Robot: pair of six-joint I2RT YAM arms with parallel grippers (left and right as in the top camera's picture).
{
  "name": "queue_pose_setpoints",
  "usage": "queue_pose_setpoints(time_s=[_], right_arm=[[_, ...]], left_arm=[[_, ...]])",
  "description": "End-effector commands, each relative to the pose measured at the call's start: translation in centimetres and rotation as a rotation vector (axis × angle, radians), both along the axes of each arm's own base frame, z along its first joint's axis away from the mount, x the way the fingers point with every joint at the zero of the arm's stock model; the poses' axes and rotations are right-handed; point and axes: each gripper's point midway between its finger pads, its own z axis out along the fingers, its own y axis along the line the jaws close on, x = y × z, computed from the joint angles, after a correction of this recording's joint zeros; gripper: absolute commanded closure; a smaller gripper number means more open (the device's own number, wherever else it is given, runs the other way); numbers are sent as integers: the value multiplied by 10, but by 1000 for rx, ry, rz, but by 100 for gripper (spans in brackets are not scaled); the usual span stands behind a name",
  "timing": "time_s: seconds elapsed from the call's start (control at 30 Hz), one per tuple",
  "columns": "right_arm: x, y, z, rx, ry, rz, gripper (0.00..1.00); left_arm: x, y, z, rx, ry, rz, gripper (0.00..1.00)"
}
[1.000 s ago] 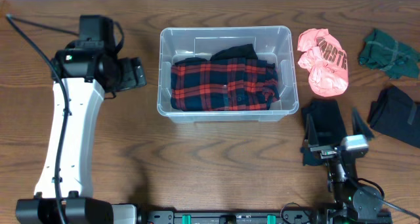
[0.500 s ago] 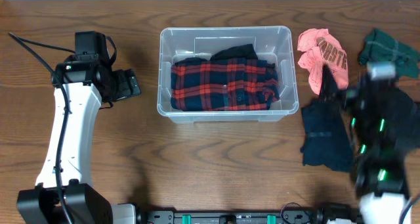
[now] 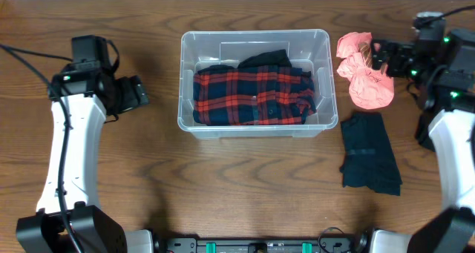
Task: Pack container
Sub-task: 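Reach the right gripper to the pink t-shirt and grasp it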
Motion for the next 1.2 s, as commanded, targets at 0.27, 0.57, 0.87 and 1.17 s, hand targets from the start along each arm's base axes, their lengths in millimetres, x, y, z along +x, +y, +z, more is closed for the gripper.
queue_pose_setpoints(time_s=[0.27, 0.57, 0.87, 1.17], right_arm=[[10, -56, -94, 165, 163, -62, 1], [13, -62, -164, 297, 300, -167, 11], [11, -70, -194, 350, 370, -296, 19], [10, -49, -227, 390, 435, -257, 28]], left_arm=[[8, 22, 3, 26, -44, 45, 2], [8, 22, 4, 26, -46, 45, 2], [8, 22, 4, 26, -46, 45, 2], [8, 22, 3, 26, -43, 45, 2]])
